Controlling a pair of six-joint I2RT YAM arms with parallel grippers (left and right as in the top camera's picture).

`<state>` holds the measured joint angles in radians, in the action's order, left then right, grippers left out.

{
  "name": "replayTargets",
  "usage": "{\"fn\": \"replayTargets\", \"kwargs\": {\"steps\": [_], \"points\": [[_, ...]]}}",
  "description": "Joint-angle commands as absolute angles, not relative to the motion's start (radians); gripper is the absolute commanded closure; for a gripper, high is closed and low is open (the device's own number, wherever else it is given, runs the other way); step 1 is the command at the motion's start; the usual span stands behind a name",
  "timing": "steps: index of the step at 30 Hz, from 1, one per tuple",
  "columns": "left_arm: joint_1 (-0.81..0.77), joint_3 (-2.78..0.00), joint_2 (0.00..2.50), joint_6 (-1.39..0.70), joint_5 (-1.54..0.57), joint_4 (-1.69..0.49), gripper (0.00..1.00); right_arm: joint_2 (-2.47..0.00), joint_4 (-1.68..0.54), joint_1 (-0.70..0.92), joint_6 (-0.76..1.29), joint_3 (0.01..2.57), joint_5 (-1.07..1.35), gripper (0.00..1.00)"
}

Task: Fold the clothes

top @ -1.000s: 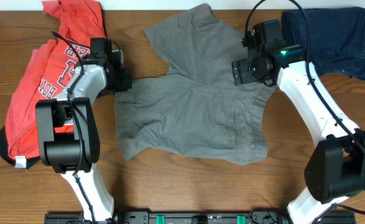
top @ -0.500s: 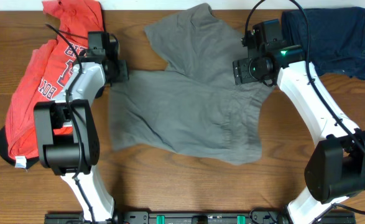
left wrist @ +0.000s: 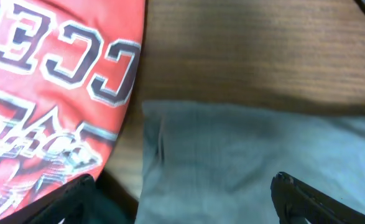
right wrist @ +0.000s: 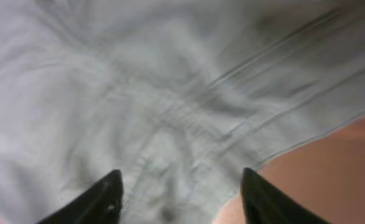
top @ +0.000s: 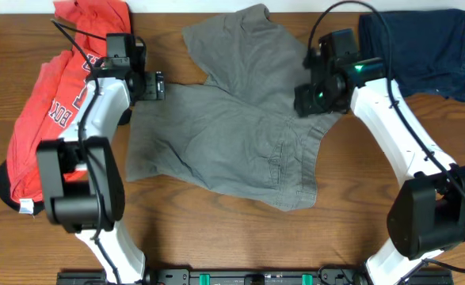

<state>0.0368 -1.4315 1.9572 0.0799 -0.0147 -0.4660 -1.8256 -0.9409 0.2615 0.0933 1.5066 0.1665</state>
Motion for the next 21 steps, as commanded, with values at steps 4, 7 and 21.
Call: {"fn": "replayTargets", "kwargs": {"steps": [4, 7, 21], "points": [[0.038, -1.452, 1.729, 0.088, 0.001, -0.604, 0.07, -1.829, -1.076, 0.392, 0.155, 1.463, 0.338, 0.46], [0.038, -1.452, 1.663, 0.075, 0.001, -0.674, 0.07, -1.829, -1.098, 0.446, 0.219, 1.412, 0.319, 0.5], [0.038, -1.449, 1.605, 0.025, 0.001, -0.847, 0.07, -1.829, -0.989, 0.535, 0.414, 1.028, 0.304, 0.53]]}}
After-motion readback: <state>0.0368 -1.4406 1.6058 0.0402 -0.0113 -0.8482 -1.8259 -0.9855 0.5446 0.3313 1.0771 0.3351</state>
